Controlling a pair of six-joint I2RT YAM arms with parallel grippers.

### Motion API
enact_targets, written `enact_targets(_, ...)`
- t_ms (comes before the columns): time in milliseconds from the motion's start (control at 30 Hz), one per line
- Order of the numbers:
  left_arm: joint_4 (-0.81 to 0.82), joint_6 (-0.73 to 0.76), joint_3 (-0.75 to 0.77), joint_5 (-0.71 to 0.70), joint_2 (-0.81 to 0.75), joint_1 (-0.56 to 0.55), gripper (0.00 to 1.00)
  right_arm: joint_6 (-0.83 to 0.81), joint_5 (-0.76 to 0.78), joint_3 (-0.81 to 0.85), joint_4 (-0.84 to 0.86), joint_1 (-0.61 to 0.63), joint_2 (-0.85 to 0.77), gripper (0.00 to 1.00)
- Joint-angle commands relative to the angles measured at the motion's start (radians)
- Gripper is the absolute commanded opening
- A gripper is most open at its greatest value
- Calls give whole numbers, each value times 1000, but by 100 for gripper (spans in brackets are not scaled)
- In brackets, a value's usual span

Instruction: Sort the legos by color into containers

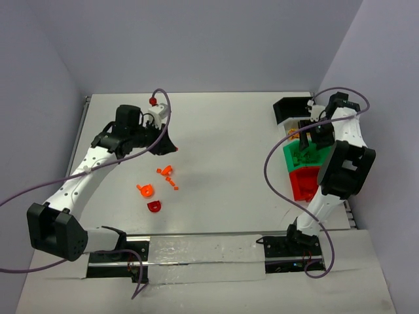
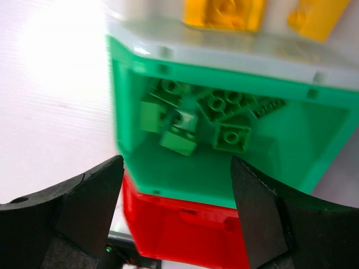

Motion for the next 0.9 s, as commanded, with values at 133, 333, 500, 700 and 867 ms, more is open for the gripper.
enact_targets(133,10,-127,45,600,12,86,0,-30,-493,-12,114,285,-292,81)
enact_targets(333,-25,-131,47,745,21,84,0,-85,-605,-93,329,692,-420,75)
enact_targets(500,78,-271,-11,811,-6,86,0,-126,-603,-9,319,883,-379,68)
enact_targets(700,220,-464,-79,864,-10,84,0,-141,-561,54,298,1023,-335,64)
enact_targets(867,252,-527,-89,850,-13,84,0,-146,-556,93,263,1078,-319,65)
